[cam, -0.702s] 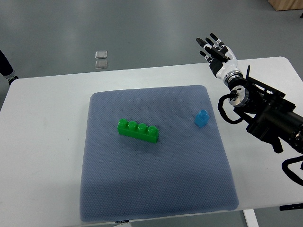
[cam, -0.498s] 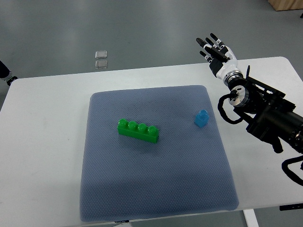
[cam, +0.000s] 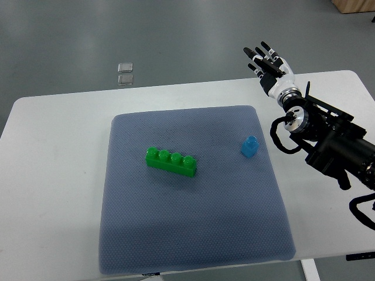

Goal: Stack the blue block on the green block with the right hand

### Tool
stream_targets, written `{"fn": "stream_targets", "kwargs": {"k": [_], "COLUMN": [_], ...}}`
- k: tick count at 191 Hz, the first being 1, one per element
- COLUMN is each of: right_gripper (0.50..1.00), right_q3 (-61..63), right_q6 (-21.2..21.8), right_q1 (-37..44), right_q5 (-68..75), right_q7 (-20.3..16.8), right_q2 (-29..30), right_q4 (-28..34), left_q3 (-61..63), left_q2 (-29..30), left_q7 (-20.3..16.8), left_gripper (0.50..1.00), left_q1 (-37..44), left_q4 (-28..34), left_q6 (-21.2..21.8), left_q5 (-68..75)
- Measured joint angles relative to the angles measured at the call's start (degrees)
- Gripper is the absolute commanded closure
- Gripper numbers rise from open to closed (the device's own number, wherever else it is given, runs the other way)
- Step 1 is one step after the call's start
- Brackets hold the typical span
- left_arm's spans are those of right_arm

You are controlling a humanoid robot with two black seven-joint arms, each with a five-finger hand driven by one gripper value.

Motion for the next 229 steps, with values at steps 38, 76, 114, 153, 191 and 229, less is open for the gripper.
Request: {"fn": "stream_targets", "kwargs": {"k": [38,76,114,153,191,229], "right_gripper": [0.591,0.591,0.591,0.591,0.591,0.591], "right_q3": [0.0,0.0,-0.2,-0.6,-1.4,-5.7], "right_q6": [-0.3,-0.3,-0.5,-1.7,-2.4,-1.7], "right_q1": [0.0,0.2,0.5,2.2,4.5,6.8], "right_q5": [0.0,0.0,-0.1,-1.8,-8.9,-23.4], "right_q7": [0.0,0.0,0.1,-0.2,-0.5,-0.6], "right_q2": [0.0,0.0,-0.3,-2.0,-3.4,-7.7], "right_q4": [-0.2,-0.3,-0.6,-0.3,0.2,4.0], "left_q3": [0.0,0.0,0.0,0.0,0.0,0.0], "left_q2": [0.0,0.0,0.0,0.0,0.0,0.0], "left_q7": [0.0,0.0,0.0,0.0,0.0,0.0], "left_gripper": [0.5,0.5,0.5,0.5,0.5,0.5], "left_q1": [0.0,0.0,0.0,0.0,0.0,0.0], "left_q4": [0.1,0.0,0.1,0.1,0.1,0.1], "left_q6": [0.0,0.0,0.0,0.0,0.0,0.0], "left_q5": [0.0,0.0,0.0,0.0,0.0,0.0]}}
